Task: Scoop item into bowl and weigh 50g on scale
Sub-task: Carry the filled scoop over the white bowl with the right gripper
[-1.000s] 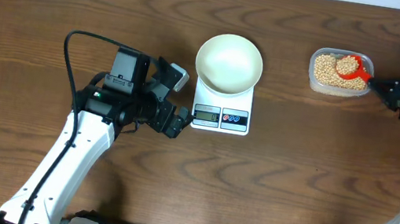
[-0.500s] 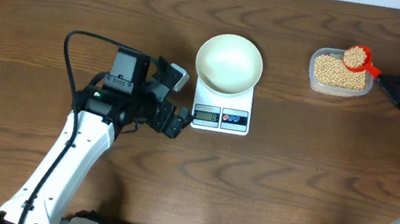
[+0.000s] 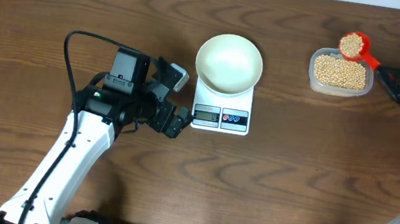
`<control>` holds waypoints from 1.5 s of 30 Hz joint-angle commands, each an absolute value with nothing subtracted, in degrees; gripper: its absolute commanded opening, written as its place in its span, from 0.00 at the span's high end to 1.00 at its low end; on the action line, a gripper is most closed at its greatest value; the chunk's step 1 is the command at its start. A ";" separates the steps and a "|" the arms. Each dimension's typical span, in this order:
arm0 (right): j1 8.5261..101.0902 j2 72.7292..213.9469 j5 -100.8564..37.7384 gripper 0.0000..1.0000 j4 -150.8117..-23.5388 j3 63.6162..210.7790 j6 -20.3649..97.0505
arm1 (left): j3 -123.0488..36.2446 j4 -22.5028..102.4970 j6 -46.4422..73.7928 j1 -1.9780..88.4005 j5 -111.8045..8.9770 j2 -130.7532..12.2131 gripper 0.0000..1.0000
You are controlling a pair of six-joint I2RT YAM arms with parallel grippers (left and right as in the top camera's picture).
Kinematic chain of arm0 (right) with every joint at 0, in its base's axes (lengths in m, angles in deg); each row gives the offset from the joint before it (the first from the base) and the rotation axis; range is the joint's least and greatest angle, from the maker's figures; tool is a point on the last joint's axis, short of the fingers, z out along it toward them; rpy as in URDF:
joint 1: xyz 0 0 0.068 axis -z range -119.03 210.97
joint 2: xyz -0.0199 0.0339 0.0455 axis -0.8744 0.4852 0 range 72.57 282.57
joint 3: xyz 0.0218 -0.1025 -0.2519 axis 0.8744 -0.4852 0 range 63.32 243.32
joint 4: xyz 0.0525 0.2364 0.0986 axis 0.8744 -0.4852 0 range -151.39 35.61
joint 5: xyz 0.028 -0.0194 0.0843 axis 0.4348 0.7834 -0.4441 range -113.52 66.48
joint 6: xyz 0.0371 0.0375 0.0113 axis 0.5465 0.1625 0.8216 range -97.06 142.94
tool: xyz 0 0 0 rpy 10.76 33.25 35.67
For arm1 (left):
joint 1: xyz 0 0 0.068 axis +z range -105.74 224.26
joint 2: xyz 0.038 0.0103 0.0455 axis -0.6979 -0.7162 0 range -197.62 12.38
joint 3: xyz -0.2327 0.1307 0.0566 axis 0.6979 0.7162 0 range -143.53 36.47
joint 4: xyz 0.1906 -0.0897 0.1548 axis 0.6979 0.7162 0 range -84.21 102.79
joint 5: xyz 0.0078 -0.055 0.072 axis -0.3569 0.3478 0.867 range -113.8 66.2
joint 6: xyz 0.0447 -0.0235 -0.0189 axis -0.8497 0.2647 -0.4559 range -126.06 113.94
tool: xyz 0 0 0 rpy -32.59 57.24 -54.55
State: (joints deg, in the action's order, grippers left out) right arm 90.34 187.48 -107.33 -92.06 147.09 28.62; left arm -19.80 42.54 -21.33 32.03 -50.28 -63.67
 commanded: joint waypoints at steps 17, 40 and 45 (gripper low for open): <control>73.59 188.18 -109.51 0.99 -77.77 146.78 44.16 | -20.87 42.46 -21.68 31.97 -50.12 -63.22 0.01; 56.94 188.02 -92.49 0.99 -76.54 146.78 34.47 | -20.87 42.46 -21.68 31.97 -50.12 -63.19 0.01; 55.10 186.49 -87.15 0.99 -78.40 146.78 31.98 | -20.87 42.46 -21.68 31.97 -50.12 -63.19 0.01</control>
State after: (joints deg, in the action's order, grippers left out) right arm 56.20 187.48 -90.65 -77.83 146.98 35.70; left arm -19.80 42.46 -21.31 32.03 -50.28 -63.67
